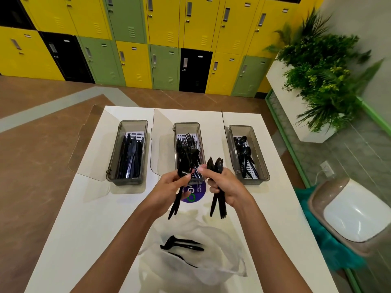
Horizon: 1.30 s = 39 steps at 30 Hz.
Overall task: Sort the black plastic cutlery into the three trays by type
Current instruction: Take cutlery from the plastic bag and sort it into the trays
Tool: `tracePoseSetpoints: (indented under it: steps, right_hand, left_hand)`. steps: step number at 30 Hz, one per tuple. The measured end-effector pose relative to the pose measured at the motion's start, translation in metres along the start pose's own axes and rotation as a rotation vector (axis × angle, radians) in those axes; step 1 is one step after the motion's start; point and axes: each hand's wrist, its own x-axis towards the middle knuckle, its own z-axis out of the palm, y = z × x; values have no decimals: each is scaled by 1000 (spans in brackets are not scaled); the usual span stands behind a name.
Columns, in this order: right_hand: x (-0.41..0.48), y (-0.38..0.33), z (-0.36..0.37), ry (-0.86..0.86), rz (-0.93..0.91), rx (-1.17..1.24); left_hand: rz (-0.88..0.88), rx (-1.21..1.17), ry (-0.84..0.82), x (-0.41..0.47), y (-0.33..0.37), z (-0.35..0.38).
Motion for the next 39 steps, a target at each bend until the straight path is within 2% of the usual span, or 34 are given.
tracePoseSetpoints:
  steps: [8,11,15,18,20,23,27,31,36,39]
  right_hand:
    - [3,3,-1,-3,-78,-29]
    - [5,2,-2,-34,-76,-18]
    - [8,4,-6,-84,-60,11]
    - [12,6,-7,-9,-71,39]
    - [17,8,-8,114,-86,49]
    - [23,7,-15,299,-104,34]
    - [23,0,-29,365,-112,31]
    - [20,-2,-34,343,-112,-4]
    - [17,-5,-37,306,-136,-1]
    - [16,-10,-41,330,-159,14]
  left_hand:
    - [13,141,-46,8,-4,5]
    - [4,184,-122,8,-1,4]
    - [-43,129,-271,10,3,1]
    - [-73,67,-310,17,1,1]
    - [-76,82,-218,24,1,8]
    - [-60,85,44,49,3,15]
    - [-24,40,334,99,2,11]
    - [21,91,412,139,8,13]
    - [-34,413,475,161,0,15]
    - [58,556,525,142,-1,26]
